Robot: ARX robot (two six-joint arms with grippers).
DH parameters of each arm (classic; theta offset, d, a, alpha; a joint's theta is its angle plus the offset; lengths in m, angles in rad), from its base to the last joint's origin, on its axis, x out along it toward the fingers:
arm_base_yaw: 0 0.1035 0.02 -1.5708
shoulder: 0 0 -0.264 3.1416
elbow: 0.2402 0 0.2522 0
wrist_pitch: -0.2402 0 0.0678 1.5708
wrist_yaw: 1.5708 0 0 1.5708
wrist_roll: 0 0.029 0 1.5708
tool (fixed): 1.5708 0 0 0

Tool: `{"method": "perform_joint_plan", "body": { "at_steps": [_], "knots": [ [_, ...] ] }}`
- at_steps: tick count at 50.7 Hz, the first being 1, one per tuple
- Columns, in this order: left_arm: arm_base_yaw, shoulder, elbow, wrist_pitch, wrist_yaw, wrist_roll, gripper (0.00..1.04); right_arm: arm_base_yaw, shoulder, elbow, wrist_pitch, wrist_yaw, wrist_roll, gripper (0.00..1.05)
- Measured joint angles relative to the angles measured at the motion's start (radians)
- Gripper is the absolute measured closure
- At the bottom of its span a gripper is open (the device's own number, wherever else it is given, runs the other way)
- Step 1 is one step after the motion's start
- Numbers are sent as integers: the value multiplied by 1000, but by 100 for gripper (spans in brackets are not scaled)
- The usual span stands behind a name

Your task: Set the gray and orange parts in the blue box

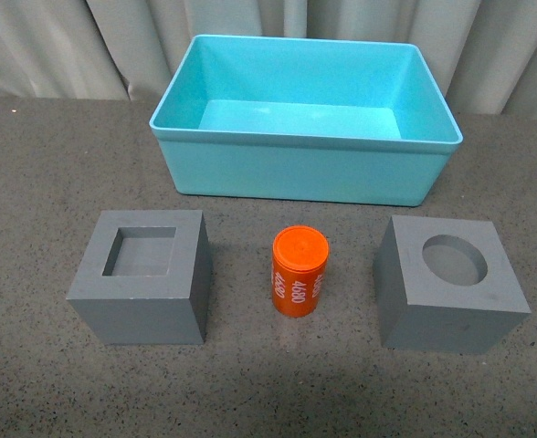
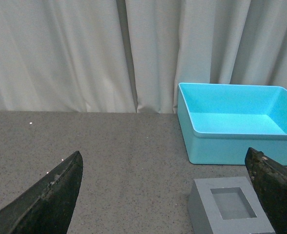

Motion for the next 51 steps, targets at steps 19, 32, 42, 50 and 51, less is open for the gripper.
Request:
{"method": "perform_joint_plan", "body": {
  "at_steps": [19, 32, 42, 50, 51],
  "knots": [
    [0, 0, 0, 0, 0, 0, 7, 0, 0, 0, 0, 0, 0, 10],
    [0, 0, 0, 0, 0, 0, 7, 0, 0, 0, 0, 0, 0, 10],
    [0, 0, 0, 0, 0, 0, 7, 0, 0, 0, 0, 0, 0, 10],
    [0, 0, 0, 0, 0, 0, 7, 0, 0, 0, 0, 0, 0, 10],
    [0, 0, 0, 0, 0, 0, 7, 0, 0, 0, 0, 0, 0, 10]
  ]
}}
